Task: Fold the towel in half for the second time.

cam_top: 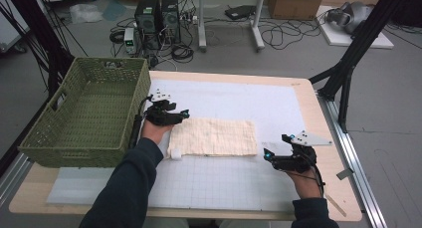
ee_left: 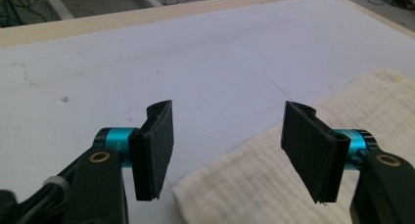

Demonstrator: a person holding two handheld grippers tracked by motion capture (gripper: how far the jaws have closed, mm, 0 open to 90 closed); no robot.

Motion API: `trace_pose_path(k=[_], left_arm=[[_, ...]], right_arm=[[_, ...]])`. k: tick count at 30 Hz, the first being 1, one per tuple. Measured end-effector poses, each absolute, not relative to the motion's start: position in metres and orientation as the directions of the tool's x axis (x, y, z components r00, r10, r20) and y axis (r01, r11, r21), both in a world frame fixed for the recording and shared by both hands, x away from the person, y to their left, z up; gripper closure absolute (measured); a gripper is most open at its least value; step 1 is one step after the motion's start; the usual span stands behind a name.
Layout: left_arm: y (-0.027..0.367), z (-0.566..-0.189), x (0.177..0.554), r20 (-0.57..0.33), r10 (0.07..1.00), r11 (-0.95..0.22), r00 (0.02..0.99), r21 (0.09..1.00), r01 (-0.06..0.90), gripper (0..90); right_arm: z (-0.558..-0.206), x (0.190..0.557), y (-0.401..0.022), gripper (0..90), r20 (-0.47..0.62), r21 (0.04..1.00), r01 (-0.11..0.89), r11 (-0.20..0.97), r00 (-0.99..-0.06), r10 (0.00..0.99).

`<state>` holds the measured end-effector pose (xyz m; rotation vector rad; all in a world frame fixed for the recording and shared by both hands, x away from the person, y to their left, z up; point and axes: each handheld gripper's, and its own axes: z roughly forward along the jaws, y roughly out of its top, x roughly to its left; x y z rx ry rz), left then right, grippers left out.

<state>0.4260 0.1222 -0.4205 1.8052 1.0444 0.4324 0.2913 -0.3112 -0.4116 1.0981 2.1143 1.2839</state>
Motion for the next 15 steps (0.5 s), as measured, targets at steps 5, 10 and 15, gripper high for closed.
trace_pose_path(k=[5, 10, 15], left_arm=[[0.124, -0.431, 0.432, -0.124, 0.823, -0.199, 0.554, 0.851, 0.486, 41.9], [0.126, -0.439, 0.435, -0.113, 0.830, -0.232, 0.546, 0.821, 0.522, 46.9], [0.126, -0.442, 0.435, -0.086, 0.828, -0.284, 0.554, 0.787, 0.547, 50.8]], right_arm=[[-0.413, 0.293, -0.311, 10.8, 0.041, 0.873, 0.411, 0.262, -0.597, 0.801], [-0.412, 0.292, -0.311, 10.8, 0.045, 0.876, 0.407, 0.257, -0.600, 0.799], [-0.413, 0.293, -0.313, 10.8, 0.051, 0.876, 0.413, 0.249, -0.593, 0.803]])
